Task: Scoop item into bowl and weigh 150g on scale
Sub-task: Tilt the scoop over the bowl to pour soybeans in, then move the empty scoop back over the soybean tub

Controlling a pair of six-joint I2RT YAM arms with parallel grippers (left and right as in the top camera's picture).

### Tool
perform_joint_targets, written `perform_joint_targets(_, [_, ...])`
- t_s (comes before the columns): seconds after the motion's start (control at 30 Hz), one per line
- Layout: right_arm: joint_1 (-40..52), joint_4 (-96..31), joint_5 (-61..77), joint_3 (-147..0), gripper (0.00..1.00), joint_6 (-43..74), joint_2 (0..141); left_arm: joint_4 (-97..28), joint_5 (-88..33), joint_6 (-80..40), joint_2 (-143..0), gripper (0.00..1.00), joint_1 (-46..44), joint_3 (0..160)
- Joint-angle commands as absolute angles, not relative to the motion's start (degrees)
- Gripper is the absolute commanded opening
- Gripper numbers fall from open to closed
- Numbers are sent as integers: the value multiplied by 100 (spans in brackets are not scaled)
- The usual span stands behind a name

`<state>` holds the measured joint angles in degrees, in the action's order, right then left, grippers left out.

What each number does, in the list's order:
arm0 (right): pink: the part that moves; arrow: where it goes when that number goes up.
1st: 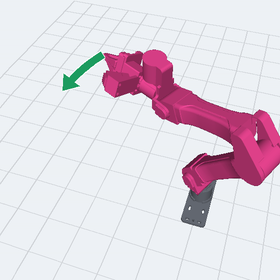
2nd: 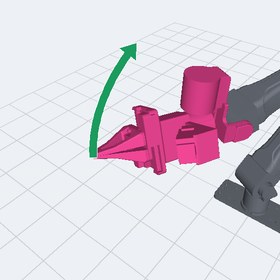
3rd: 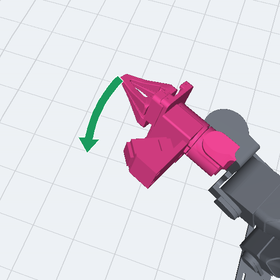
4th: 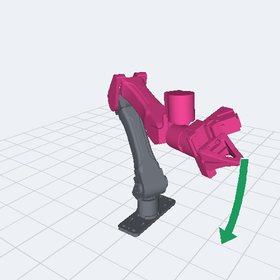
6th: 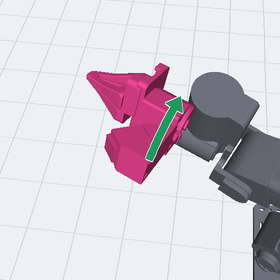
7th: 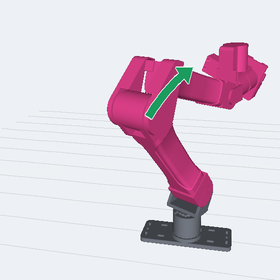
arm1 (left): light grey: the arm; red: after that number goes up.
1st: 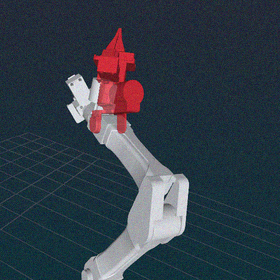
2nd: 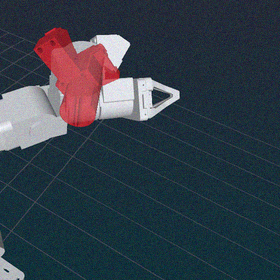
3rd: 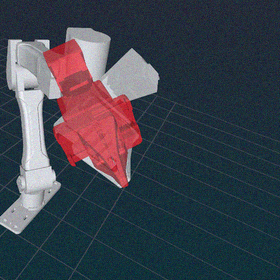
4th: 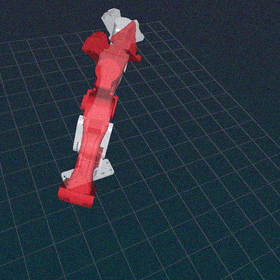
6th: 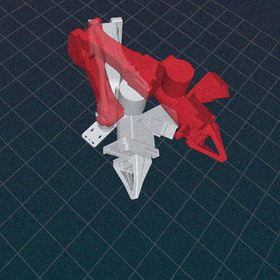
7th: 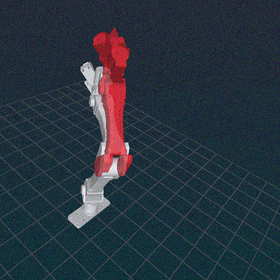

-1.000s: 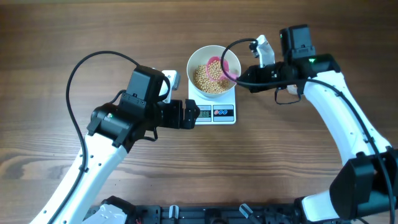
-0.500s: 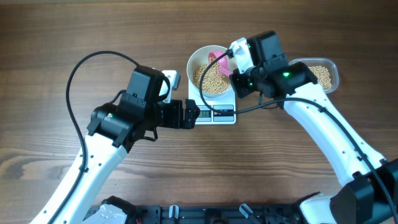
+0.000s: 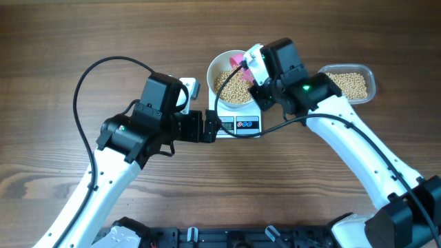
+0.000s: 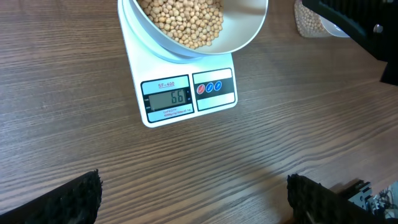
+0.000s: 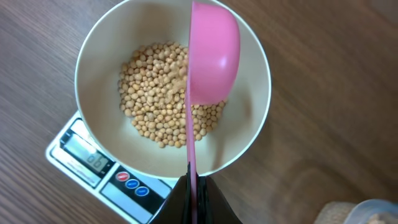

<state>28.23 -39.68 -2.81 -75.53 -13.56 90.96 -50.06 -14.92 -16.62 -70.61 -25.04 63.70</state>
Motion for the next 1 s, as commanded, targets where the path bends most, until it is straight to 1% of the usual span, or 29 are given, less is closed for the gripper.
perform_joint_targets(0.0, [3037,-3881,-987,-7682,4,-1796,8960,-4993,-1538,-1542,-7085,100,-2530,6346])
perform_joint_targets(0.2, [3321,-3793,-1404,-7682,4,-2106,8925,-4991,-1538,-1542,-7085,100,-2530,6346])
perform_joint_targets(0.3, [3430,-3771,-1789,-7682,4,-2093,8921,-4993,-1538,-1542,-7085,100,-2530,6346])
perform_joint_targets(0.4, [3433,-3776,-1798,-7682,4,-2025,8910,-4993,-1540,-1542,-7085,100,-2530,6346])
perform_joint_targets(0.63, [3398,-3822,-1769,-7682,4,-864,8739,-4993,-1538,-1542,-7085,100,-2530,6346])
perform_joint_targets(0.7, [3293,-3859,-1363,-7682,4,-683,8659,-4993,-1538,-1542,-7085,100,-2530,6346])
perform_joint_targets(0.8, [2978,-3955,-351,-7682,4,-558,8534,-4993,-1538,-1542,-7085,100,-2530,6346])
perform_joint_targets(0.87, [2609,-4084,390,-7682,4,-545,8451,-4993,-1540,-1542,-7085,100,-2530,6346])
perform_joint_targets(0.97, [2012,-4274,958,-7682,4,-401,8361,-4993,-1538,-1542,-7085,100,-2530,6346])
